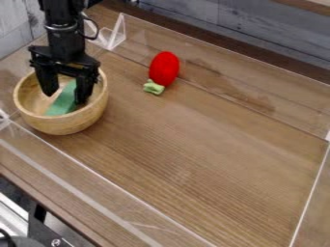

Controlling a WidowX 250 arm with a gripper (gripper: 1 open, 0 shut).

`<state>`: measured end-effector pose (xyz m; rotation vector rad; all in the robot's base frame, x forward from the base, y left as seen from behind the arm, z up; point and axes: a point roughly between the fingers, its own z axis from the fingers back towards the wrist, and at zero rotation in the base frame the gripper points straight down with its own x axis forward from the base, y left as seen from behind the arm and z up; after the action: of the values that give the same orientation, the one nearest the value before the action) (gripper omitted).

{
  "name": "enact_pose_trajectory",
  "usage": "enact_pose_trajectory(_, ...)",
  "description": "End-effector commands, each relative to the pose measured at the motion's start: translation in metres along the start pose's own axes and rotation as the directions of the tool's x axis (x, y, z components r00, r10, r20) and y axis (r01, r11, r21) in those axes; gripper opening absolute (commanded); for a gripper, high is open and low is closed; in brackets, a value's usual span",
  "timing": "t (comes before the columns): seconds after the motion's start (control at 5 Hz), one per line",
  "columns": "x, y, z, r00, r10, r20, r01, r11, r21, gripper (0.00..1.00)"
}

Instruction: Remove the green block from the brown bowl and put it on the table

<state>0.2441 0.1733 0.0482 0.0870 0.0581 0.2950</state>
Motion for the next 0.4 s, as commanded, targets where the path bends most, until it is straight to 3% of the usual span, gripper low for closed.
enact_pose_trajectory(0.0,0.0159,0.0017,0.0106,0.999,-0.018,0.049,0.017,1.0,0.023,1.0)
enact_pose_trajectory(0.2,0.0213,0.0048,0.0041,0.999,0.032,0.039,-0.033,0.999,0.023,1.0)
